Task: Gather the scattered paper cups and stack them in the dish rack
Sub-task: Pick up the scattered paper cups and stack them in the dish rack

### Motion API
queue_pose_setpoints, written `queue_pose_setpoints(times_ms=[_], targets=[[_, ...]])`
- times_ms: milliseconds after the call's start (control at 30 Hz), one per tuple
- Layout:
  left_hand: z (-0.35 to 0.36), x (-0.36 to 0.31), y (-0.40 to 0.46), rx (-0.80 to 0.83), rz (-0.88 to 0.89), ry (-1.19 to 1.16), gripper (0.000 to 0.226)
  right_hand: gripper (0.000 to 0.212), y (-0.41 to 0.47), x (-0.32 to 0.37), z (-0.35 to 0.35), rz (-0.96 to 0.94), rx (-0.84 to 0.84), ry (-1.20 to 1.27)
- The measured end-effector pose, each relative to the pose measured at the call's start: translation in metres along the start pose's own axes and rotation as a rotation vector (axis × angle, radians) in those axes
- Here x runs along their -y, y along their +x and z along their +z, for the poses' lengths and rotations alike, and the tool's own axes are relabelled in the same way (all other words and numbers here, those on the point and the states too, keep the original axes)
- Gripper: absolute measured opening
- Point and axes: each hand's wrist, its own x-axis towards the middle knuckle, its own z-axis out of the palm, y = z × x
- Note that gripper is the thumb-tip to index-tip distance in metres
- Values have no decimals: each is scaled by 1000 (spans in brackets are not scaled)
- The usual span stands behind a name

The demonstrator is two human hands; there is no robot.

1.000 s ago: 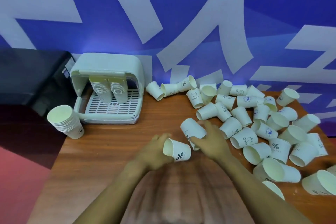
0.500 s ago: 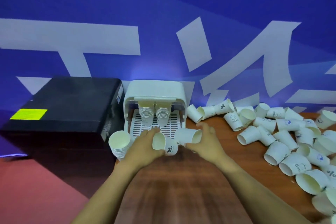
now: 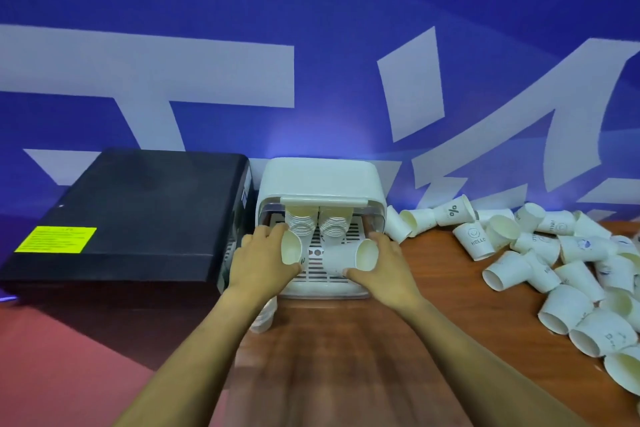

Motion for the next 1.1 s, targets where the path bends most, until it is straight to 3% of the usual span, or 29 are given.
queue_pose_setpoints(times_ms=[300, 933, 1100], targets=[[25, 9, 49, 109, -40, 155, 60, 82, 40, 5, 49, -16, 46, -234], [65, 20, 91, 319, -31, 339, 78, 84, 68, -17, 95, -40, 202, -329], [65, 21, 90, 314, -30, 337, 78, 95, 69, -16, 87, -68, 235, -365]])
